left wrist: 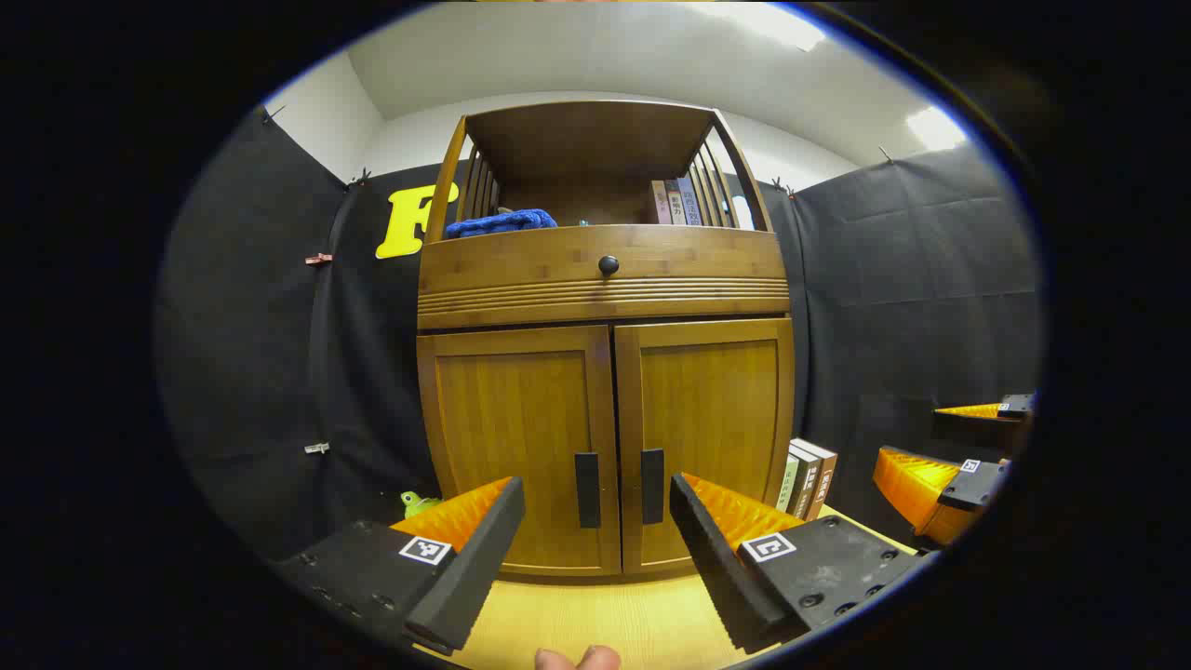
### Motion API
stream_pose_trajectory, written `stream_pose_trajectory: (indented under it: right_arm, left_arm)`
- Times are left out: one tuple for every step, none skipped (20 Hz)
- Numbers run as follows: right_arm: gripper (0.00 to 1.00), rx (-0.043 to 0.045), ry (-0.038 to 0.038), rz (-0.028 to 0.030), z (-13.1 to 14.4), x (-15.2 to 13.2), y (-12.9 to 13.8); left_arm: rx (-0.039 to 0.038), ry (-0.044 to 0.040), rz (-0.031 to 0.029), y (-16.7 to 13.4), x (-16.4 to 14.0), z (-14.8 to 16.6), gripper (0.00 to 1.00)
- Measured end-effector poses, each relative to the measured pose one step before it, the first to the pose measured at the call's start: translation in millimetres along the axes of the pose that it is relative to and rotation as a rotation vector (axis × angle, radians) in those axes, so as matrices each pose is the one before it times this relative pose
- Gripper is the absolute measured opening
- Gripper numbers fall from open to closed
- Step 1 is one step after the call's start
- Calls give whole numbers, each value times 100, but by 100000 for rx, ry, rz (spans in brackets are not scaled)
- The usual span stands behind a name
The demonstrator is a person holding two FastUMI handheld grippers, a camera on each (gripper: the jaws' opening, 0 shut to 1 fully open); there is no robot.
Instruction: Open the right door of the double-door shoe cabinet with the right hand, and open the left door with the left hand.
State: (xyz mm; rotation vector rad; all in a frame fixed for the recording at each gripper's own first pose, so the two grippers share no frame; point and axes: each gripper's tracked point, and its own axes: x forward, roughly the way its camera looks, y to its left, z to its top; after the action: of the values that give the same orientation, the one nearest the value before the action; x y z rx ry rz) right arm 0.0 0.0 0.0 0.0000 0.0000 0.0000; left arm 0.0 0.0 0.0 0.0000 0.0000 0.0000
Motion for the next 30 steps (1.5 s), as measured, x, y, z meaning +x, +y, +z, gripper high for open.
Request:
stream_pose_trajectory:
  right_arm:
    - [99, -228, -44, 233, 2, -46, 124]
    - [99, -234, -200, 193, 17, -86, 113]
    - [98, -250, -349, -35, 94, -74, -4]
    - [98, -150, -215, -231, 139, -47, -2]
    - [97, 114, -76, -101, -6, -66, 73]
    - [97, 269, 52, -200, 37, -22, 33]
    - [98, 428, 9, -117, 16, -23, 15]
    - [98, 400, 88, 214, 6, -59, 176]
    - [98, 10, 80, 88, -31, -52, 85]
    - [98, -281, -18, -11, -52, -27, 116]
    - [98, -280, -137, 16, -13, -84, 33]
    - [99, -260, -145, -8, 31, -24, 118]
    - [99, -222, -183, -33, 4, -94, 61]
    - [98, -213, -213, -163, 122, 30, 64]
    - [98, -362, -359, -149, 30, -57, 136]
    - [100, -326, -235, -145, 103, 39, 125]
    - [98, 110, -17, 316, -57, -81, 232]
    - [98, 386, 231, 507, -50, -20, 363]
    - [98, 240, 465, 418, -38, 84, 364]
    - [98, 127, 226, 277, -91, 13, 303]
    - [98, -136, 53, 241, 33, 99, 341]
    - [98, -195, -234, -155, 131, 104, 276]
    - [98, -10, -250, 117, 29, 184, 340]
    - [98, 384, 146, 103, -50, 200, 427]
    - [99, 566, 357, 546, -110, 279, 556]
    - [99, 691, 464, 534, -176, 291, 593]
    - [99, 436, 613, 493, -240, 378, 516]
    - [98, 93, 435, 449, -272, 434, 561]
    - [99, 87, 879, 845, -386, 551, 640]
    - [98, 212, 1035, 1079, -437, 661, 707]
  left_arm:
    - [615, -76, -252, 11, 0, -71, 98]
    - [385, 27, -148, -26, -61, 98, 98]
    - [28, 45, -270, -119, -90, -141, 98]
    - [-17, -291, -118, 2, -153, 130, 97]
    - [59, -269, -267, -74, -1, 20, 97]
    - [112, -335, -152, -60, -99, 182, 97]
    - [104, -92, -78, 83, -2, -59, 99]
    - [50, -63, 61, 83, -85, 59, 99]
    - [25, -75, 112, 101, -92, 17, 98]
    - [10, 54, -21, 121, -37, 15, 96]
    - [44, -15, 210, 93, -124, -84, 98]
    - [14, -28, -83, 131, 56, 87, 98]
    - [44, 3, 25, 95, 31, -112, 98]
    - [188, -30, -129, 58, -57, 44, 98]
    - [277, -146, -119, 36, 22, -154, 98]
    - [349, -59, -267, 75, -68, -39, 98]
    - [282, 91, 25, 102, -100, -173, 98]
    - [227, -163, -28, 133, -83, 36, 98]
    - [235, -181, 1, 140, -23, -86, 98]
    - [232, -394, -219, 200, -13, 61, 98]
    - [78, -122, -371, 229, -104, -205, 98]
    - [-17, 190, -396, 147, -45, -168, 99]
    - [-161, 218, -372, 225, -26, -230, 99]
    - [-187, 167, -432, 326, -102, -125, 99]
    - [-183, -213, -359, 426, 10, -136, 99]
    - [-42, -255, -340, 365, -42, 24, 99]
    - [-117, 50, -249, 457, -55, -268, 99]
    - [-394, 311, -253, 385, -139, -324, 99]
    - [-474, 171, -245, 511, -129, -108, 99]
    - [-256, 130, -6, 488, 2, -152, 98]
